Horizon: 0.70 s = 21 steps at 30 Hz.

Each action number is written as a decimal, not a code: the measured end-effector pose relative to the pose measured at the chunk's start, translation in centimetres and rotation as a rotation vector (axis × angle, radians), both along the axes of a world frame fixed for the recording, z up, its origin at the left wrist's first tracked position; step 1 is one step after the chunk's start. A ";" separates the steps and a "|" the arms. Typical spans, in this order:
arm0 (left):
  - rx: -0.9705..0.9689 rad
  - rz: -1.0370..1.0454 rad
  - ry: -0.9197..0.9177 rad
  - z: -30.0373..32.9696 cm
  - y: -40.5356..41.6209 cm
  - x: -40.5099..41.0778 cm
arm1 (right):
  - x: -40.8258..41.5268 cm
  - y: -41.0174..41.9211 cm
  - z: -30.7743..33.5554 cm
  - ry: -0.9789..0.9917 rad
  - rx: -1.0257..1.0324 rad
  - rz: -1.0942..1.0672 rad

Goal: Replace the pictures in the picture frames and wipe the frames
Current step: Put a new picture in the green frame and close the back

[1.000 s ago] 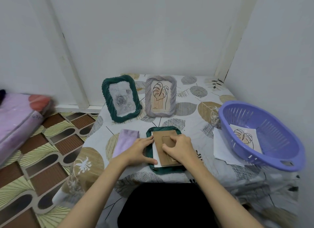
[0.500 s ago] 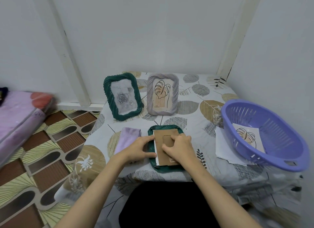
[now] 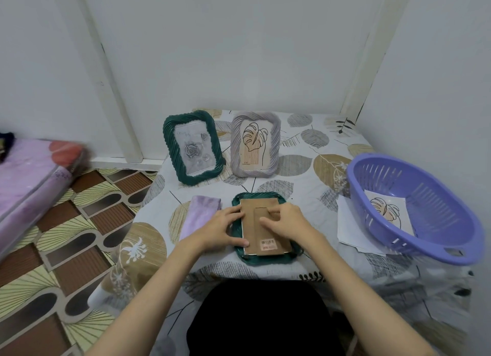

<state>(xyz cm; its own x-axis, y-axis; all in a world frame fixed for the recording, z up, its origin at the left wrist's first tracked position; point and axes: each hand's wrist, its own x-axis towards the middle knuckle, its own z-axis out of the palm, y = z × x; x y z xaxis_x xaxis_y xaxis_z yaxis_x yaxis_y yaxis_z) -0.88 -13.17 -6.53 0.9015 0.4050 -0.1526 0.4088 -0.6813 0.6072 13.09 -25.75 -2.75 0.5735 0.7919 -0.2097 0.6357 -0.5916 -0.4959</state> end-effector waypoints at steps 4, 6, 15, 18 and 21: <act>0.009 -0.017 0.018 0.0 0.1 0.2 | 2.5 -1.3 0.9 0.179 -0.038 0.085; 0.009 -0.018 0.028 0.0 0.1 0.2 | 3.2 -2.0 1.0 0.222 -0.035 0.107; 0.002 -0.019 0.048 0.1 0.2 0.2 | 3.4 -3.4 -0.6 0.211 -0.005 0.177; 0.012 0.009 0.062 0.4 -0.1 0.6 | 3.3 -3.3 -1.1 0.152 -0.014 0.202; 0.157 0.109 0.003 0.6 -1.5 1.8 | 3.4 -3.0 -1.1 0.124 -0.039 0.218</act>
<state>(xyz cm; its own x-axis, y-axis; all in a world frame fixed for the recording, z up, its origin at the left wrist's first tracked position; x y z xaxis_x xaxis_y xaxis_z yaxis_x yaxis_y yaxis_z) 0.90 -14.71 -5.97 0.8505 0.5195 -0.0826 0.4873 -0.7190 0.4956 16.54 -28.79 -3.85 0.3582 0.8841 -0.3001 0.6862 -0.4672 -0.5576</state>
